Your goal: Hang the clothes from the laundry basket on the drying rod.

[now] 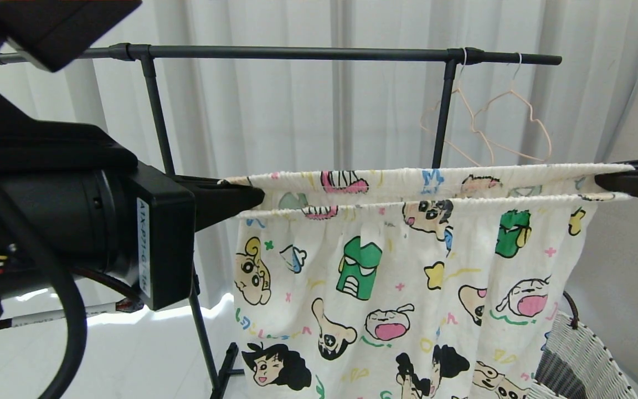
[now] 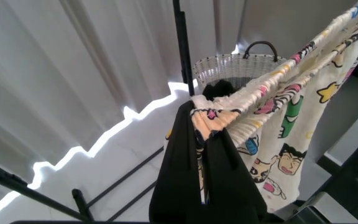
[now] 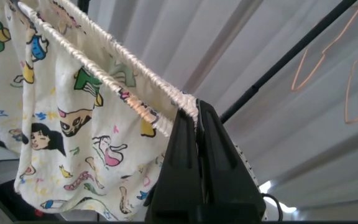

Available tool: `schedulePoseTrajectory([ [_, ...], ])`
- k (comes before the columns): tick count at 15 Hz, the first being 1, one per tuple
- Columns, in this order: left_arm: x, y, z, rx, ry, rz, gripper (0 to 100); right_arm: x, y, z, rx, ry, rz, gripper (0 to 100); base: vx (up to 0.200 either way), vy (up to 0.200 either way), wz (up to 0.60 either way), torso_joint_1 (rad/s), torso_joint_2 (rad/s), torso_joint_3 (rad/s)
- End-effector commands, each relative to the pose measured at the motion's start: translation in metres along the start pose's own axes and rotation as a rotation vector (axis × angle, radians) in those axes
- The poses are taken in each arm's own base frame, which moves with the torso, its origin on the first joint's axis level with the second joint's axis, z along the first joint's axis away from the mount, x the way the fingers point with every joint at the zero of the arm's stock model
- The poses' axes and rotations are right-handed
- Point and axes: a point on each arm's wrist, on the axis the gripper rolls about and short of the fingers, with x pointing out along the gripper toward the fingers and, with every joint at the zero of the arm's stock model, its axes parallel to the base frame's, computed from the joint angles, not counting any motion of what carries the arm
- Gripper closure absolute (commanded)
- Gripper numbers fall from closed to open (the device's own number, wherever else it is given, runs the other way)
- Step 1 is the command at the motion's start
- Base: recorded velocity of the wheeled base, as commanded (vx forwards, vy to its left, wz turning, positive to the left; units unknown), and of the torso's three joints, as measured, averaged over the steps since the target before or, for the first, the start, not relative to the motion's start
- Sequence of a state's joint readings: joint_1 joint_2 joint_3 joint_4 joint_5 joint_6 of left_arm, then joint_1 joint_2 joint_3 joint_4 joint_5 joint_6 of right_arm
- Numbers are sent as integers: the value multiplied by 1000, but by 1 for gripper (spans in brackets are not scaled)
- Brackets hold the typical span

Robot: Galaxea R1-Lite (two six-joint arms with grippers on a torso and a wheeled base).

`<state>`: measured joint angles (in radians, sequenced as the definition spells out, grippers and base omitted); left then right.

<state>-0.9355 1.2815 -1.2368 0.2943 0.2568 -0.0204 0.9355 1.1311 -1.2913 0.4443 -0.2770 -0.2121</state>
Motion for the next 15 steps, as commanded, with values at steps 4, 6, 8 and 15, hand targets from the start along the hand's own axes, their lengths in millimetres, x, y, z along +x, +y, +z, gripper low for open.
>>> schedulePoseTrajectory([
  [4, -1, 0, 0, 2, -1, 2, 100, -1, 0, -3, -1, 6, -2, 100, 0, 0, 0, 0, 0, 0],
  [6, 1, 1, -1, 2, 5, 10, 100, -2, 1, -8, -6, 17, 3, 0, 0, 0, 0, 0, 0, 0],
  [8, 11, 9, -8, -1, 45, 121, 100, -11, 2, -20, -14, 22, 17, 0, 0, 0, 0, 0, 0, 0],
  [15, 18, 14, -29, 19, 120, 225, 100, -34, -15, -50, 30, 71, -143, 0, 0, 0, 0, 0, 0, 0],
])
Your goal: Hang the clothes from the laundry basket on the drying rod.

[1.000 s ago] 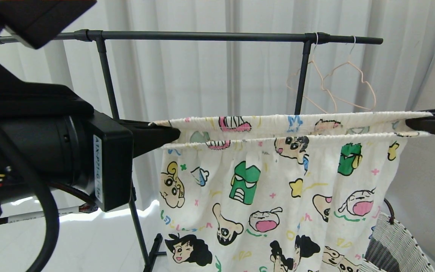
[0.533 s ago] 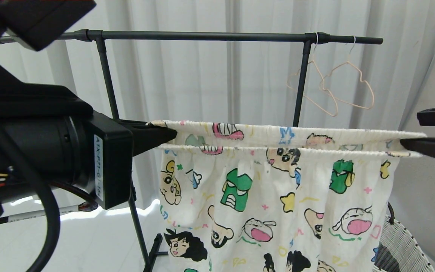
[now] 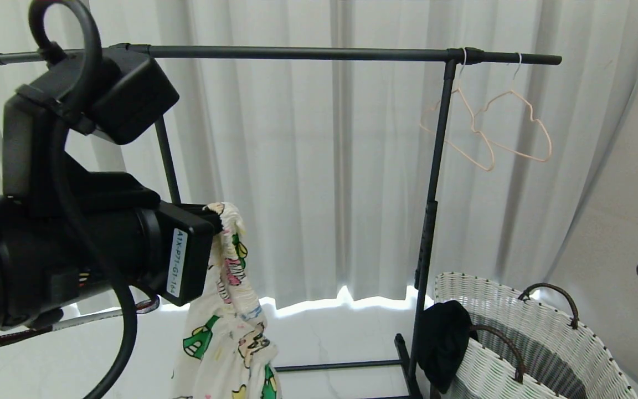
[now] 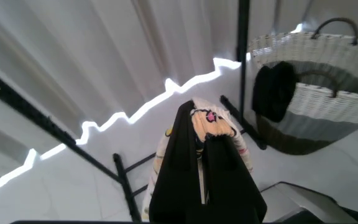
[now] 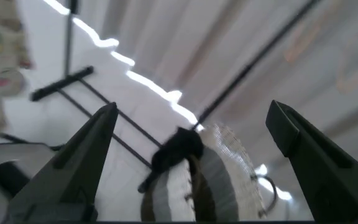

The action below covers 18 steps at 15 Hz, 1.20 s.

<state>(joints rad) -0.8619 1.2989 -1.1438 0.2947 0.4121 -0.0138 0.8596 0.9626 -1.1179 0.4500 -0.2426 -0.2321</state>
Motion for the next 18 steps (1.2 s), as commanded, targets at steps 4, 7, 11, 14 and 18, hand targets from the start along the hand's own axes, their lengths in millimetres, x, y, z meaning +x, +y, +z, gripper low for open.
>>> schedulePoseTrajectory([
  [4, -13, 18, -15, 42, 9, 133, 100, 12, -56, -35, 178, 343, -619, 0, 0, 0, 0, 0, 0, 0],
  [7, -19, 35, -37, 60, 59, 211, 100, 11, -64, -45, 191, 405, -690, 0, 0, 0, 0, 0, 0, 0],
  [11, -27, 42, -58, 49, 85, 245, 100, 9, -57, -58, 188, 440, -680, 0, 0, 0, 0, 0, 0, 0],
  [14, -30, 43, -63, 48, 90, 252, 100, 10, -57, -59, 192, 441, -672, 0, 0, 0, 0, 0, 0, 0],
  [18, -30, 45, -63, 45, 93, 263, 100, 12, -59, -57, 190, 414, -678, 0, 0, 0, 0, 88, -321, -223],
])
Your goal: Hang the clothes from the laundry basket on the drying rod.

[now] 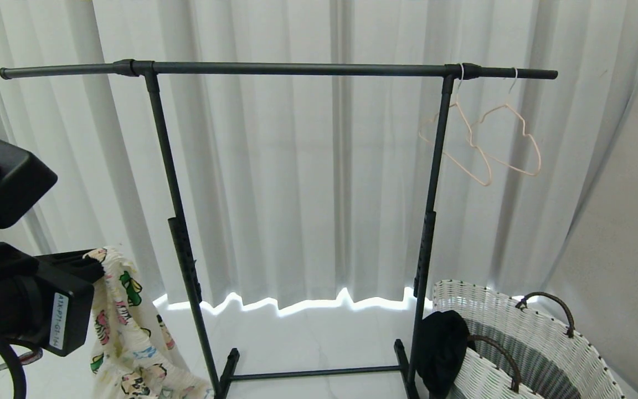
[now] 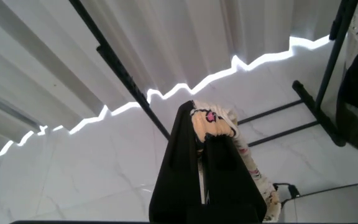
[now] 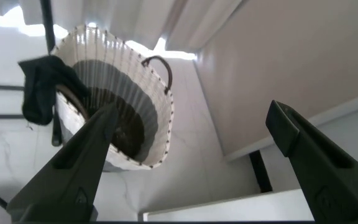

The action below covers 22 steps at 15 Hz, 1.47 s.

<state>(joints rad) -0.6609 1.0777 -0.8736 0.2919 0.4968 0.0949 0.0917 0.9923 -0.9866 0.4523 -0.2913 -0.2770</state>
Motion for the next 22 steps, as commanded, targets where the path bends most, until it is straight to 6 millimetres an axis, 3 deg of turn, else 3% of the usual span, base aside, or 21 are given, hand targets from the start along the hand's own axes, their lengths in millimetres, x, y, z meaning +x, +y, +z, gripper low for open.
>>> schedulePoseTrajectory([
  [1, 0, 1, 0, -1, 0, 3, 100, 2, 1, 1, 0, -3, 7, 0, 0, 0, 0, 163, -452, -276],
  [10, -2, 1, 0, -2, -3, 5, 100, 8, 2, 4, -2, 2, 21, 0, 0, 0, 0, 193, -471, -282],
  [16, -1, 1, 1, -11, -29, 7, 100, 27, 4, 17, 14, -46, 8, 0, 0, 0, 0, 224, -502, -278],
  [22, 0, 0, -4, 12, -12, 10, 100, 34, 8, 16, 17, -76, 42, 0, 0, 0, 0, 195, -417, -214],
])
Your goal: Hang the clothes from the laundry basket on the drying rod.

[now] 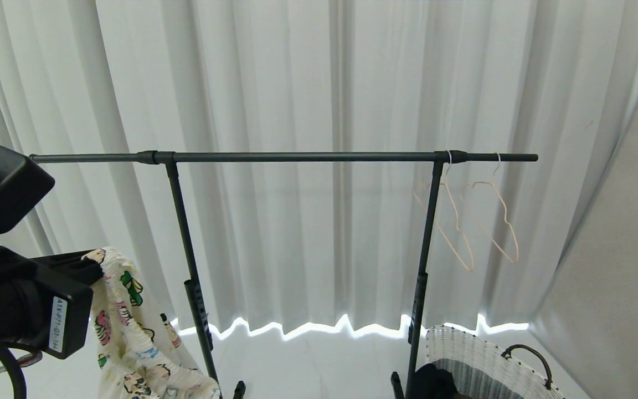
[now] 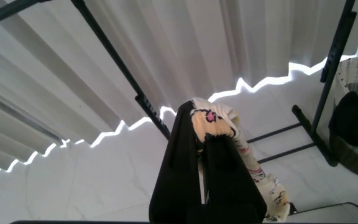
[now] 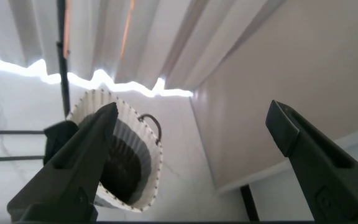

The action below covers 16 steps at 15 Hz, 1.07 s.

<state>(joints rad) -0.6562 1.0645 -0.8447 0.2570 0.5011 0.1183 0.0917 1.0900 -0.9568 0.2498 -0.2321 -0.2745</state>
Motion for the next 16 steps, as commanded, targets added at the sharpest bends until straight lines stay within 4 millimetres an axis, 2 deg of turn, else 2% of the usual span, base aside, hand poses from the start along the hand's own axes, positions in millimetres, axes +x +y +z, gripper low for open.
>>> schedulePoseTrajectory([
  [1, 0, 1, -1, 11, 5, 11, 100, 3, 2, -2, -5, -5, 14, 0, 0, 0, 0, 41, -95, -51],
  [2, 1, 2, -1, 19, 8, 19, 100, 3, 2, -1, -3, -12, 15, 0, 0, 0, 0, 27, -51, -27],
  [11, -3, 4, -6, 25, 5, 19, 100, 5, 3, -5, -6, -2, 19, 0, 0, -200, 0, 7, -1, -4],
  [16, -4, 4, -7, 24, 4, 22, 100, 11, 8, -9, -7, -39, 77, 0, 0, 0, 0, 0, 0, 0],
])
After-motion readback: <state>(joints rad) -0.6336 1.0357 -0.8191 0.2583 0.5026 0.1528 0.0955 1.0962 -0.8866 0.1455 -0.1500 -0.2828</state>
